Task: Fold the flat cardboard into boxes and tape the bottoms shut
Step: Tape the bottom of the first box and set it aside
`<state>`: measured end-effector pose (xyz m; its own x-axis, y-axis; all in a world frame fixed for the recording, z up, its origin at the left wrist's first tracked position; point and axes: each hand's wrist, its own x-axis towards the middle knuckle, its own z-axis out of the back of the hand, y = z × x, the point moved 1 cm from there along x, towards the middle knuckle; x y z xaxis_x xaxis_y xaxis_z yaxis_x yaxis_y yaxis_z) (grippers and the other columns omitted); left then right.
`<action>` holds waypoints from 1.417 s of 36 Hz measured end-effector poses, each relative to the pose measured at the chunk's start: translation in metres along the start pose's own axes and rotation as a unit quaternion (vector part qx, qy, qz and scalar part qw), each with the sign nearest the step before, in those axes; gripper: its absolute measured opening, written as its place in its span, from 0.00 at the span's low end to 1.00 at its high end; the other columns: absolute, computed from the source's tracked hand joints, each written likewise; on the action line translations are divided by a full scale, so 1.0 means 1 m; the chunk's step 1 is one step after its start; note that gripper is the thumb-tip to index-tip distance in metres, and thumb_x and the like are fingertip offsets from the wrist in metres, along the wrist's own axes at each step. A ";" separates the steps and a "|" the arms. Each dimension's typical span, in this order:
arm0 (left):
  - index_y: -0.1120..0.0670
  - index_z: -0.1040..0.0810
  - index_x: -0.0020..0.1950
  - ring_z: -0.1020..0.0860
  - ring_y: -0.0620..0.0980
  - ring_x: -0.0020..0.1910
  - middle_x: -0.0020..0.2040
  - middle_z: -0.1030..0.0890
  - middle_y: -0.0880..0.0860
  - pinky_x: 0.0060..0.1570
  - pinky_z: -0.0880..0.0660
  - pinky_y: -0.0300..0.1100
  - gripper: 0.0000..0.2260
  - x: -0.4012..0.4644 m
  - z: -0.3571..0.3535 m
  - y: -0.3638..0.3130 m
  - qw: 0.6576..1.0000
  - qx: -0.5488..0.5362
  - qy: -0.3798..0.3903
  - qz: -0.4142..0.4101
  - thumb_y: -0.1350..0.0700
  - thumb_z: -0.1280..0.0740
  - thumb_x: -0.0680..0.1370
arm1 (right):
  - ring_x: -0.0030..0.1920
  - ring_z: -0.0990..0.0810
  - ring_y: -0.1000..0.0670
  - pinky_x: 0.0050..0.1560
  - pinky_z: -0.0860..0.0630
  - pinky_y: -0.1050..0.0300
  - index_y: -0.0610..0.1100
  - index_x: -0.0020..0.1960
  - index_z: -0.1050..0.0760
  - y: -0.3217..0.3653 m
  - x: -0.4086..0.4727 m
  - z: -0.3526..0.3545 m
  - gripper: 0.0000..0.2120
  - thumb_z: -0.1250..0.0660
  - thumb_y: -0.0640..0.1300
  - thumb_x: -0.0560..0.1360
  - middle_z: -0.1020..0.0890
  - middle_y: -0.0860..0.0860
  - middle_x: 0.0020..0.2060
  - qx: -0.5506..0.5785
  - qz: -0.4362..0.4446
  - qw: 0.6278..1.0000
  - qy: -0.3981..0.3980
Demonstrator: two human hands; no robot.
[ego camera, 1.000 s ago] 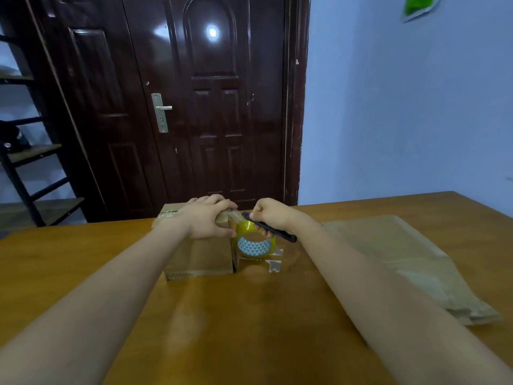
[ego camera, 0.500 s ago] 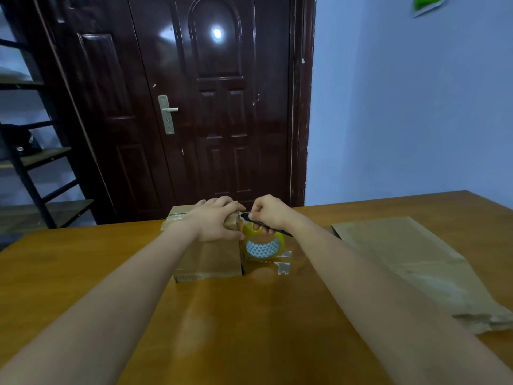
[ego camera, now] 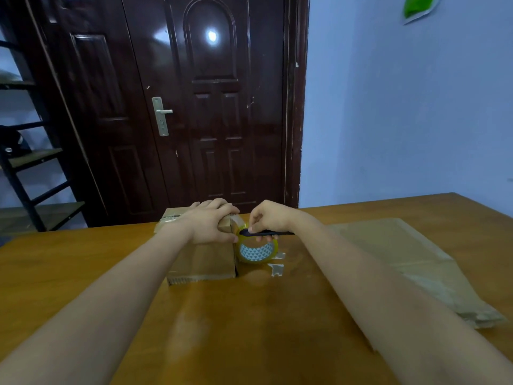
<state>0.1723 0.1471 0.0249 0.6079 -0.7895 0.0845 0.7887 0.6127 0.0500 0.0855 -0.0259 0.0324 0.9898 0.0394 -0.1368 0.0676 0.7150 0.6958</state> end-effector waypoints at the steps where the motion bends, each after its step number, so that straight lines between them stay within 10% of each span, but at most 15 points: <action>1: 0.41 0.40 0.74 0.40 0.51 0.72 0.74 0.40 0.47 0.69 0.43 0.51 0.33 0.000 0.000 0.000 1.000 0.001 0.000 0.000 0.32 0.37 0.72 | 0.25 0.26 0.52 0.24 0.29 0.61 0.39 0.46 0.24 -0.002 -0.001 0.001 0.05 0.36 0.39 0.78 0.20 0.45 0.34 0.002 -0.003 1.000 -0.005; 9: 0.40 0.40 0.73 0.39 0.50 0.71 0.73 0.39 0.46 0.69 0.43 0.52 0.33 0.000 -0.001 0.000 1.000 -0.006 -0.004 0.006 0.32 0.36 0.71 | 0.30 0.30 0.52 0.30 0.33 0.58 0.42 0.42 0.30 -0.014 0.005 0.004 0.09 0.33 0.46 0.74 0.29 0.50 0.32 0.020 -0.033 0.985 -0.168; 22: 0.40 0.40 0.73 0.39 0.50 0.71 0.72 0.39 0.46 0.70 0.44 0.51 0.33 -0.001 -0.002 0.000 1.000 -0.012 -0.010 0.007 0.33 0.36 0.71 | 0.55 0.24 0.47 0.47 0.24 0.51 0.45 0.63 0.34 -0.004 0.031 -0.040 0.31 0.24 0.52 0.66 0.29 0.49 0.59 -0.096 -0.061 0.972 -0.208; 41: 0.42 0.39 0.74 0.40 0.50 0.72 0.73 0.39 0.47 0.69 0.45 0.50 0.32 -0.004 0.000 -0.002 1.000 -0.009 -0.019 0.003 0.34 0.36 0.73 | 0.39 0.23 0.50 0.34 0.29 0.57 0.47 0.46 0.24 -0.009 0.025 -0.051 0.02 0.33 0.45 0.75 0.24 0.54 0.34 -0.019 -0.064 0.957 -0.282; 51: 0.40 0.39 0.73 0.41 0.50 0.73 0.74 0.39 0.47 0.70 0.45 0.51 0.32 -0.003 -0.001 -0.001 1.000 -0.011 -0.014 0.003 0.33 0.36 0.72 | 0.31 0.30 0.52 0.32 0.34 0.58 0.49 0.33 0.33 -0.022 0.021 -0.043 0.14 0.36 0.44 0.77 0.29 0.52 0.30 0.056 -0.062 0.956 -0.282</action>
<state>0.1699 0.1491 0.0237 0.6109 -0.7838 0.1117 0.7866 0.6169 0.0267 0.0998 -0.0107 -0.0161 0.8807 -0.4468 0.1571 0.1709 0.6091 0.7745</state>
